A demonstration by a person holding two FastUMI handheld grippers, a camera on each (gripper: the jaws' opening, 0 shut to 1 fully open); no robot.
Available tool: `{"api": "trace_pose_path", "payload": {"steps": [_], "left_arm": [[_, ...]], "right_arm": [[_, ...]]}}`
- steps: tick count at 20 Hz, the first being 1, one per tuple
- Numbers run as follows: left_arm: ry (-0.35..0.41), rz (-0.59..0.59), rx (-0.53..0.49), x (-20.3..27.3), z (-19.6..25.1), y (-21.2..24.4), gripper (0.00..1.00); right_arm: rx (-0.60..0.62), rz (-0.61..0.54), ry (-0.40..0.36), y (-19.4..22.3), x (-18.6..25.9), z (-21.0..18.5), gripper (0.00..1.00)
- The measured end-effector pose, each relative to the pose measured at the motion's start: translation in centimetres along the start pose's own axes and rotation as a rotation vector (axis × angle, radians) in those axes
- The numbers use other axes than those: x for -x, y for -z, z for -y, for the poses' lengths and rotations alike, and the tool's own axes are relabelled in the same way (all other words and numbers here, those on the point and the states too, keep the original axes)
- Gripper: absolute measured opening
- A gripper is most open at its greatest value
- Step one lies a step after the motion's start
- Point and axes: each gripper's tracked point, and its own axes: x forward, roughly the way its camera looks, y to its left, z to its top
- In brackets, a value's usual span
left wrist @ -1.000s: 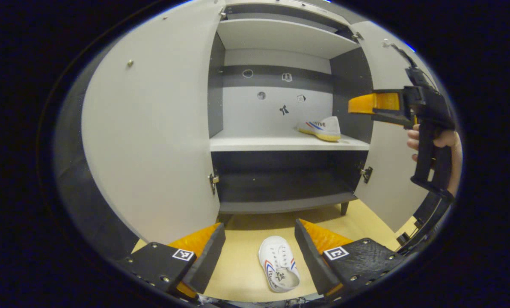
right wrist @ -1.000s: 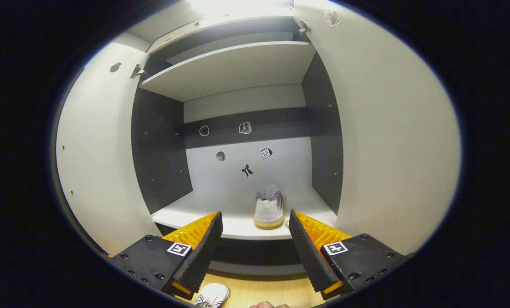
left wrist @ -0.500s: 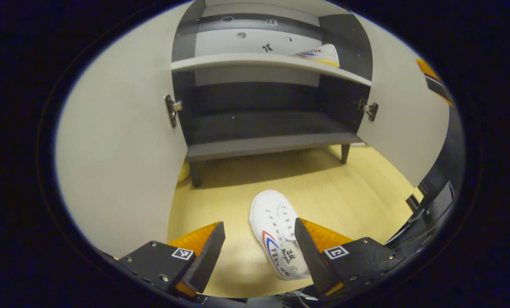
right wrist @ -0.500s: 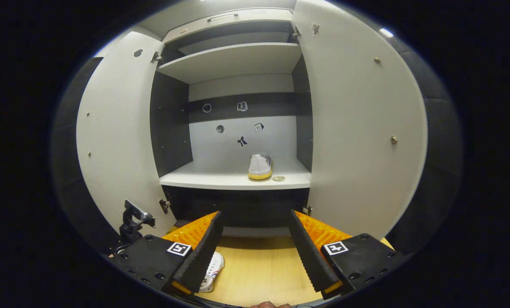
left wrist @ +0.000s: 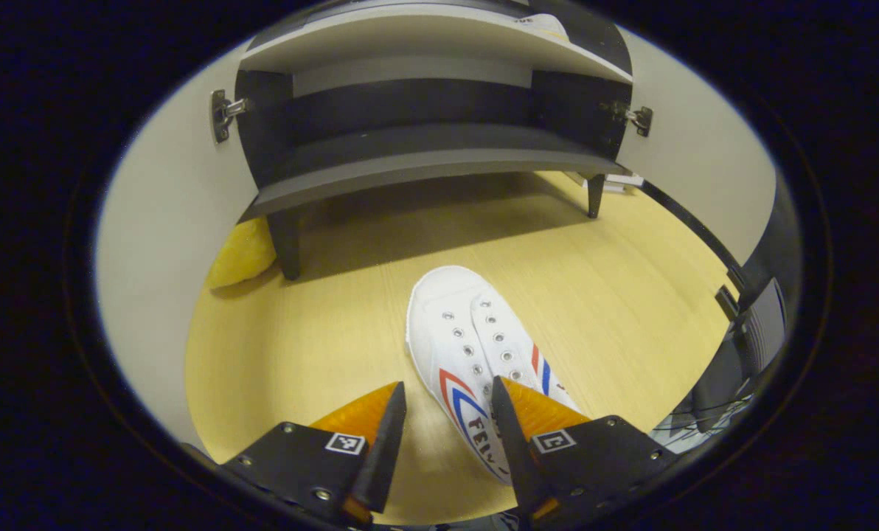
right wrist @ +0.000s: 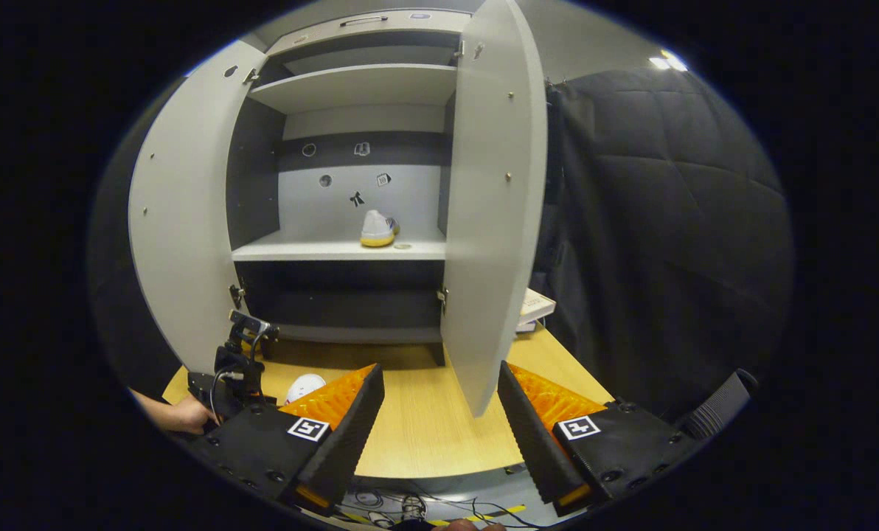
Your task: Grab one shoe with the right hand and put it into the shoe cabinet, grab the other shoe with the left hand and put it into the shoe cabinet; then close the right door with the right hand and the left door with the left hand.
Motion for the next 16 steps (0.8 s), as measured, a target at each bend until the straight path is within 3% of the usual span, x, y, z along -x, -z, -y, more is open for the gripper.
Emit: {"api": "trace_pose_path", "payload": {"steps": [5, 7, 8, 9, 12, 13, 14, 15, 16], "left_arm": [[0.048, -0.057, 0.039, 0.0, 0.7, 1.0, 0.66], [0.05, -0.064, 0.067, -0.3, 0.7, 1.4, 0.6], [0.044, -0.068, 0.055, -0.4, 0.6, 1.1, 0.48], [0.041, -0.084, 0.05, -0.2, 0.6, 1.0, 0.58], [0.023, -0.112, 0.076, -0.5, 0.6, 1.3, 0.37], [0.007, -0.11, 0.074, -0.2, 0.1, 1.3, 0.26], [0.004, -0.102, 0.122, -1.1, 0.1, 1.2, 0.26], [0.0, -0.118, 0.133, -0.4, 0.1, 1.1, 0.1], [-0.006, -0.114, 0.139, -0.4, -0.1, 1.1, 0.04]], "right_arm": [[-0.071, -0.013, 0.117, 0.8, 2.3, 4.0, 0.99], [-0.078, 0.004, 0.156, 0.6, 2.7, 5.4, 0.97], [-0.08, 0.012, 0.168, 0.3, 2.7, 5.9, 0.97], [-0.086, 0.017, 0.186, 0.3, 2.7, 6.6, 0.99], [-0.114, 0.026, 0.207, -0.1, 2.0, 8.0, 0.99], [-0.116, 0.03, 0.21, -0.2, 1.5, 8.6, 0.99], [-0.116, 0.036, 0.21, -0.4, 1.0, 9.3, 0.99], [-0.119, 0.04, 0.206, -0.5, 0.4, 9.8, 0.99], [-0.123, 0.043, 0.198, -0.7, -0.2, 10.3, 0.99]]}}
